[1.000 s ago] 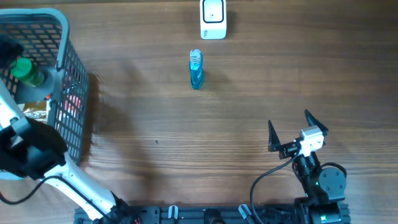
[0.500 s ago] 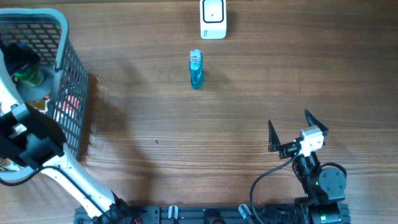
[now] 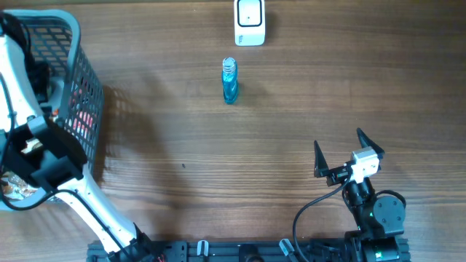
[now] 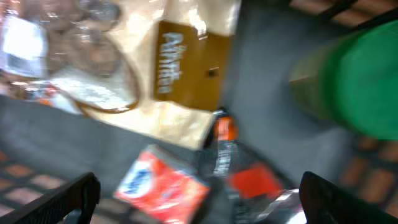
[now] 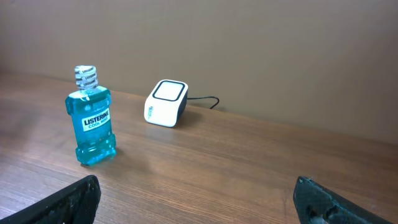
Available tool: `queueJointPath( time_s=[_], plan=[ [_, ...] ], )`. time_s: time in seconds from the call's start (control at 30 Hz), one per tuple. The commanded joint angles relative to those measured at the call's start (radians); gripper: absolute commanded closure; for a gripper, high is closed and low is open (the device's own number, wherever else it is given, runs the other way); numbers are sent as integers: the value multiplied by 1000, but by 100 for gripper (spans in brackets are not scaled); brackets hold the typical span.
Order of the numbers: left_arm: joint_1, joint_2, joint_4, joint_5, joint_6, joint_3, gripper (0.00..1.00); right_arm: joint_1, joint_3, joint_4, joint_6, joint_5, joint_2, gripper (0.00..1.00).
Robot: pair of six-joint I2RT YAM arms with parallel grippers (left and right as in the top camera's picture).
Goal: Scan the item barcode
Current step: 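Return the left gripper into the basket toward the green-lidded jar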
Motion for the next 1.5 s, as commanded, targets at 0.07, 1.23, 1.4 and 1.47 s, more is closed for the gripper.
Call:
queueJointPath(
  time_s=[0.07, 1.23, 1.4, 1.47],
  plan=[
    [-69, 7, 101, -107, -348, -6, 0, -4, -1, 4, -6, -13, -7, 0],
    [76, 156, 382, -136, -227, -122, 0, -4, -1, 4, -6, -13, -7, 0],
    [125, 156, 450, -46, -224, -278, 0, -4, -1, 3, -6, -13, -7, 0],
    [134, 156, 462, -38, -182, -280, 0, -4, -1, 4, -6, -13, -7, 0]
  ],
)
